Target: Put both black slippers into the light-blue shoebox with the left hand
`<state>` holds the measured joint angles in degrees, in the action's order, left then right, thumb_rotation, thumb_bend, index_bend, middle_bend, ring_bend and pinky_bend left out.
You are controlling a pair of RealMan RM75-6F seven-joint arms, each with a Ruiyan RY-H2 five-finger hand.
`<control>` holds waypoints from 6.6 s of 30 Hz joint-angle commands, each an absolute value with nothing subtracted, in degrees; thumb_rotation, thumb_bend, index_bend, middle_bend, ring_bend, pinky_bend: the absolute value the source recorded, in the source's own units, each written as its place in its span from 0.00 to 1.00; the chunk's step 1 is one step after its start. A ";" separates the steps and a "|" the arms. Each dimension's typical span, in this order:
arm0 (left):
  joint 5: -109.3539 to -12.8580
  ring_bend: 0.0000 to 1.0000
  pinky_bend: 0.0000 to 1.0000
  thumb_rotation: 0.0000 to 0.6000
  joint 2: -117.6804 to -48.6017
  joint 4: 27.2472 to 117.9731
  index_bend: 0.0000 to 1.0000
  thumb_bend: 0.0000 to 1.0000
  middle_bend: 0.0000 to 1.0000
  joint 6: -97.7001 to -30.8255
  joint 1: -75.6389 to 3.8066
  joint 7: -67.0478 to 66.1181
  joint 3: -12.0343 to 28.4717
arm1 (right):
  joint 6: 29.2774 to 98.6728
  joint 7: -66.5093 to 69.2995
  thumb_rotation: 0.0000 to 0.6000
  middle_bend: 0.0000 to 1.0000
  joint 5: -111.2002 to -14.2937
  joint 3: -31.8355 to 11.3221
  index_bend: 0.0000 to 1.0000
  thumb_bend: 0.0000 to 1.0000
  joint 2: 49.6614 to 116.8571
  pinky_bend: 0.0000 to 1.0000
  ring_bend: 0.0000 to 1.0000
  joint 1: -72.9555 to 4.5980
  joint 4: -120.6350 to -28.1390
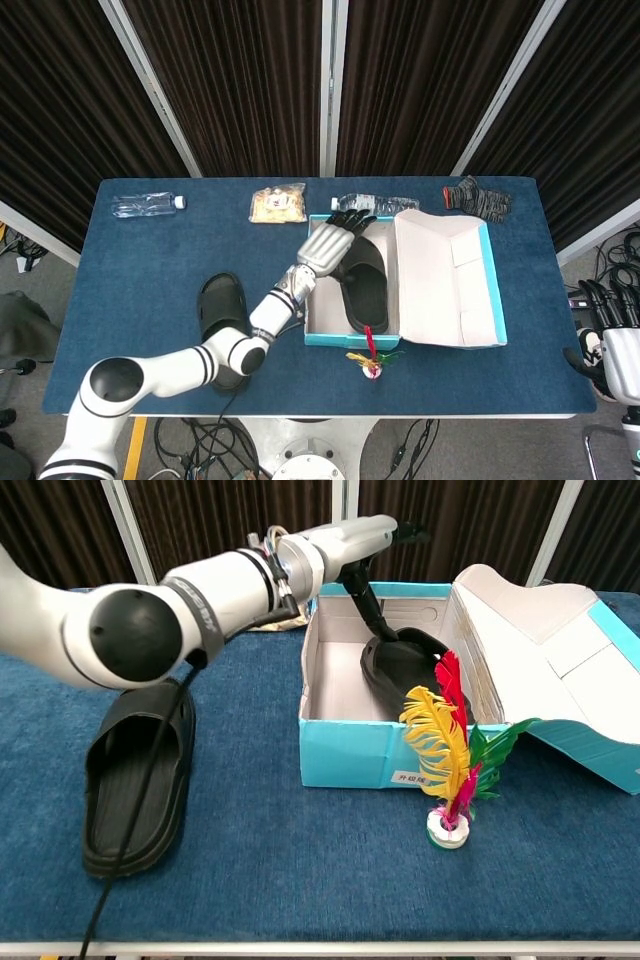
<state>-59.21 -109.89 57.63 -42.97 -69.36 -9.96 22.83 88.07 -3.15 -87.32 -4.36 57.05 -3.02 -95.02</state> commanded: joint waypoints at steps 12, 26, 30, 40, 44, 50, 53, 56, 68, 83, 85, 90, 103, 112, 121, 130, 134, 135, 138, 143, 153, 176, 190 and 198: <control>-51.69 0.00 0.09 1.00 -103.98 73.72 0.02 0.02 0.00 -41.84 -68.88 -23.59 16.45 | 88.46 -3.06 1.00 0.10 -87.72 -4.28 0.00 0.07 57.32 0.04 0.00 -2.88 -94.91; -44.82 0.00 0.08 1.00 -111.16 64.20 0.02 0.02 0.00 -40.72 -71.14 -26.99 14.76 | 89.08 -2.68 1.00 0.10 -87.70 -4.16 0.00 0.07 57.24 0.04 0.00 -2.29 -94.77; -46.74 0.00 0.08 1.00 -109.50 66.83 0.02 0.02 0.00 -43.14 -70.88 -25.79 16.63 | 88.94 -2.57 1.00 0.10 -87.77 -4.17 0.00 0.07 57.30 0.04 0.00 -2.37 -94.64; -50.59 0.00 0.08 1.00 -99.69 80.66 0.02 0.02 0.00 -48.43 -68.47 -25.30 19.01 | 89.05 -2.01 1.00 0.10 -87.85 -4.23 0.00 0.07 57.23 0.04 0.00 -2.33 -94.30; -51.46 0.00 0.09 1.00 -91.44 87.97 0.02 0.02 0.00 -52.28 -63.75 -24.67 18.19 | 89.15 -1.23 1.00 0.10 -87.74 -4.21 0.00 0.07 57.20 0.04 0.00 -2.16 -93.68; -47.99 0.02 0.15 1.00 -77.74 96.69 0.03 0.02 0.00 -55.45 -54.14 -22.03 14.05 | 88.63 0.26 1.00 0.10 -87.84 -4.19 0.00 0.07 57.81 0.04 0.00 -2.46 -92.29; -44.88 0.19 0.33 1.00 -72.68 99.18 0.04 0.02 0.00 -54.20 -50.84 -20.85 11.32 | 88.04 0.56 1.00 0.10 -88.27 -4.22 0.00 0.07 58.16 0.04 0.00 -3.03 -91.90; -42.11 0.41 0.47 1.00 -70.54 100.12 0.04 0.02 0.00 -51.51 -48.98 -19.09 9.06 | 87.27 0.45 1.00 0.10 -88.85 -4.24 0.00 0.07 58.52 0.05 0.00 -3.80 -91.78; -31.59 0.65 0.58 1.00 -70.18 100.38 0.04 0.02 0.00 -42.44 -50.46 -18.29 4.49 | 85.55 -1.01 1.00 0.10 -89.35 -4.23 0.00 0.07 58.85 0.05 0.00 -5.35 -92.76; -7.64 0.70 0.59 1.00 -78.40 94.49 0.04 0.02 0.02 -45.36 -62.24 -28.24 -0.01 | 85.36 -0.15 1.00 0.10 -89.08 -3.99 0.00 0.07 59.39 0.05 0.00 -5.50 -91.95; -4.34 0.70 0.59 1.00 -79.22 93.53 0.04 0.02 0.04 -45.41 -63.69 -30.04 -0.74 | 85.41 0.11 1.00 0.10 -89.11 -3.94 0.00 0.07 59.42 0.05 0.00 -5.48 -91.75; 0.80 0.73 0.59 1.00 -81.04 91.79 0.10 0.02 0.10 -46.62 -65.19 -32.04 -1.25 | 85.45 0.67 1.00 0.10 -88.63 -3.87 0.00 0.07 59.58 0.05 0.00 -5.28 -91.21; -3.19 0.87 0.77 1.00 -84.75 87.92 0.49 0.02 0.47 -51.55 -61.63 -27.98 2.29 | 86.22 0.42 1.00 0.10 -88.56 -3.75 0.00 0.07 59.53 0.05 0.00 -4.82 -91.42; -23.56 0.87 0.79 1.00 -77.01 93.20 0.54 0.02 0.53 -52.19 -51.18 -9.42 10.81 | 86.29 -0.44 1.00 0.10 -88.62 -3.84 0.00 0.07 59.31 0.05 0.00 -4.91 -92.09; -41.40 0.72 0.79 1.00 -76.25 94.46 0.54 0.02 0.53 -45.99 -46.36 13.52 22.96 | 86.03 -1.57 1.00 0.10 -88.49 -3.99 0.00 0.07 59.10 0.05 0.00 -5.16 -92.98; -47.51 0.54 0.64 1.00 -87.88 83.99 0.54 0.02 0.51 -41.12 -53.56 19.63 27.10 | 86.00 -2.81 1.00 0.10 -88.44 -4.07 0.00 0.07 58.41 0.05 0.00 -5.22 -94.28; -45.68 0.46 0.52 1.00 -94.09 77.10 0.54 0.02 0.51 -40.84 -57.81 19.37 28.31 | 86.11 -3.28 1.00 0.10 -88.18 -4.13 0.00 0.07 57.92 0.05 0.00 -5.09 -94.82; -45.33 0.44 0.48 1.00 -95.20 75.65 0.54 0.02 0.51 -40.92 -58.64 18.91 28.39 | 86.13 -3.35 1.00 0.10 -88.09 -4.14 0.00 0.07 57.83 0.05 0.00 -5.04 -94.90; -44.20 0.39 0.43 1.00 -98.31 71.99 0.54 0.02 0.51 -41.55 -60.99 17.37 28.85 | 86.09 -3.52 1.00 0.10 -87.75 -4.14 0.00 0.07 57.64 0.05 0.00 -4.92 -95.08; -43.47 0.34 0.35 1.00 -102.05 68.36 0.54 0.02 0.50 -43.31 -63.21 15.41 29.25 | 85.90 -3.68 1.00 0.10 -87.53 -4.17 0.00 0.07 57.61 0.05 0.00 -4.95 -95.22; -46.11 0.30 0.27 1.00 -109.92 57.37 0.54 0.02 0.50 -43.46 -65.59 13.42 27.36 | 85.49 -3.81 1.00 0.10 -86.98 -4.30 0.00 0.07 57.59 0.05 0.00 -5.06 -95.16; -57.16 0.28 0.24 1.00 -119.10 41.68 0.54 0.02 0.49 -44.65 -64.95 16.66 24.07 | 85.44 -3.63 1.00 0.10 -86.70 -4.32 0.00 0.07 57.52 0.05 0.00 -4.97 -94.97; -57.99 0.28 0.24 1.00 -121.54 39.82 0.53 0.02 0.49 -43.07 -63.62 12.73 23.65 | 86.00 -3.55 1.00 0.10 -87.09 -4.12 0.00 0.07 57.42 0.05 0.00 -4.61 -95.12; -58.77 0.26 0.24 1.00 -123.05 38.60 0.50 0.02 0.47 -45.37 -63.39 5.12 22.56 | 86.44 -3.30 1.00 0.10 -87.32 -4.03 0.00 0.07 57.35 0.05 0.00 -4.32 -95.06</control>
